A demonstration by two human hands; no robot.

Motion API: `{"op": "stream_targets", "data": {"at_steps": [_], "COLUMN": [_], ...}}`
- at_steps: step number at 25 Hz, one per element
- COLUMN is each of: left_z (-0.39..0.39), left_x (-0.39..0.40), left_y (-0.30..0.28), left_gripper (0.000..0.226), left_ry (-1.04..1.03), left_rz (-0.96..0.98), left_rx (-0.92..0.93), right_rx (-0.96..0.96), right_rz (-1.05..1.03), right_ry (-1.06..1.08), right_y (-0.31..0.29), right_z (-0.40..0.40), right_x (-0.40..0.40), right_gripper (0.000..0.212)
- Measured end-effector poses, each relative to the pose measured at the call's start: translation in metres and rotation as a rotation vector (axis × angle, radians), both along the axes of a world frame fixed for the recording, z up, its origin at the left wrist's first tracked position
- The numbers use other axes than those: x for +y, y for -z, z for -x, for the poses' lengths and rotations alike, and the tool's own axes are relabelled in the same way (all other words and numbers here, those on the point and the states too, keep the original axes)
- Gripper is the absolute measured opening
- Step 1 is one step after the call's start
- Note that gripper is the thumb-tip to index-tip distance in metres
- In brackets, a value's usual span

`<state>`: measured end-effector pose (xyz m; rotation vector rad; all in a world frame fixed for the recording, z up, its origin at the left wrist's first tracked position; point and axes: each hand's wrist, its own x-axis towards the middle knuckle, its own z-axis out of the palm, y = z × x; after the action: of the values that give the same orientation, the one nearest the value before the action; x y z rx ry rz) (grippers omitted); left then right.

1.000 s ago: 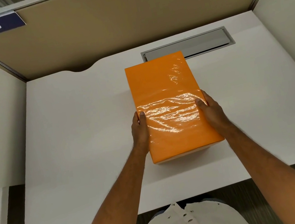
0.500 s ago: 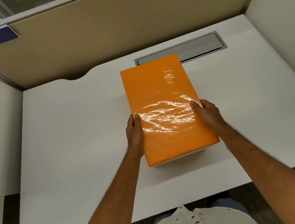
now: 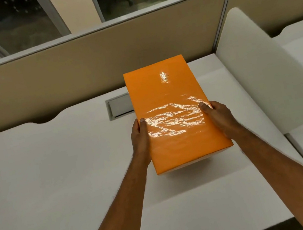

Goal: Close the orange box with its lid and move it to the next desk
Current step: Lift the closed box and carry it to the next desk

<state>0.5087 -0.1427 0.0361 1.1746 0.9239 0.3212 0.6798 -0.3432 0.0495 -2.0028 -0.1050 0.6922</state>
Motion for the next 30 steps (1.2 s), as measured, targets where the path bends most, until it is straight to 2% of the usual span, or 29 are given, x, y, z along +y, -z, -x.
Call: {"op": "stream_targets", "data": {"at_steps": [7, 14, 23, 27, 30], "left_z": [-0.126, -0.216, -0.266, -0.268, -0.268], "left_x": [-0.037, -0.05, -0.047, -0.045, -0.044], "left_y": [0.012, 0.036, 0.06, 0.063, 0.066], "left_gripper": [0.036, 0.037, 0.038, 0.031, 0.04], "left_ry": [-0.011, -0.002, 0.022, 0.012, 0.021], "left_rz": [0.032, 0.055, 0.071, 0.079, 0.091], "left_rx": [-0.025, -0.005, 0.028, 0.047, 0.04], "right_rx": [-0.025, -0.041, -0.038, -0.043, -0.066], "right_rz": [0.009, 0.023, 0.028, 0.036, 0.054], "right_ry": [0.03, 0.059, 0.073, 0.06, 0.051], "right_y": [-0.001, 0.025, 0.059, 0.063, 0.064], "right_z": [-0.127, -0.214, -0.264, -0.268, -0.267], "right_x": [-0.037, -0.052, -0.052, -0.049, -0.049], "right_gripper": [0.039, 0.046, 0.057, 0.054, 0.054]}}
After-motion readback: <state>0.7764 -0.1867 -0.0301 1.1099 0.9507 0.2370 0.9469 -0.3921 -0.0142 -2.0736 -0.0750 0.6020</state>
